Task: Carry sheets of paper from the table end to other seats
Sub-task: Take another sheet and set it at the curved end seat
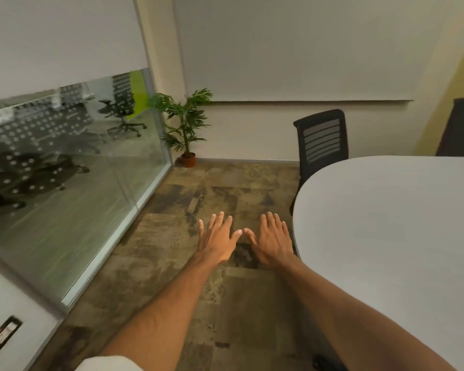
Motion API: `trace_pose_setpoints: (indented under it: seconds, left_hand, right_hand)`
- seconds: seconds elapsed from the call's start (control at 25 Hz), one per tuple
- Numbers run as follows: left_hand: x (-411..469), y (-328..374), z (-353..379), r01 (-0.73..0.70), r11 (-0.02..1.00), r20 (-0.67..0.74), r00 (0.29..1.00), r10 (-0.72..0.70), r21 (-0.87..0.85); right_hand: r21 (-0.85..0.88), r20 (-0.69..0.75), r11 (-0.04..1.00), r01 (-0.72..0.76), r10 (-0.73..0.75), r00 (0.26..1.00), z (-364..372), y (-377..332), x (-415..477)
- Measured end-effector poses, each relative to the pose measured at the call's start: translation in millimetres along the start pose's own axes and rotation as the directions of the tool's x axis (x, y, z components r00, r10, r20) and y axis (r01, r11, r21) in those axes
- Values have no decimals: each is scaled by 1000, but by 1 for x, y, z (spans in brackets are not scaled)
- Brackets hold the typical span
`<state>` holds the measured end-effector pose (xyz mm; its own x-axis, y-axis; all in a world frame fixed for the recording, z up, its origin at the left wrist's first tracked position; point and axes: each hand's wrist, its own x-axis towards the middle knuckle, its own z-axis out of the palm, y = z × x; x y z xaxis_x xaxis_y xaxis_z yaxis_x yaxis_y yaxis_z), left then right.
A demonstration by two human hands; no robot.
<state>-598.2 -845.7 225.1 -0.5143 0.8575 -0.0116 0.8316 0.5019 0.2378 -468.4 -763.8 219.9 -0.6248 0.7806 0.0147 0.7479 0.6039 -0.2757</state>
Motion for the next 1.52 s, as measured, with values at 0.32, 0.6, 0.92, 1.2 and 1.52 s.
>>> trace_pose_setpoints:
  seconds: [0.32, 0.6, 0.92, 1.2, 1.52]
  left_hand:
    - [136, 57, 28, -333, 943, 144, 933, 329, 1]
    - [228, 124, 41, -631, 775, 185, 759, 624, -25]
    - [290, 222, 80, -853, 521, 276, 495, 824, -23]
    - [336, 331, 120, -925, 372, 329, 327, 886, -81]
    - [376, 426, 150, -976, 184, 361, 133, 923, -112]
  right_hand:
    - [5, -73, 939, -345, 344, 936, 15, 71, 72]
    - [69, -173, 755, -652, 652, 738, 3, 119, 113]
    - [125, -248, 559, -820, 818, 520, -10, 190, 135]
    - [202, -255, 370, -907, 914, 315, -26, 295, 158]
    - [252, -217, 184, -950, 967, 130, -41, 364, 168]
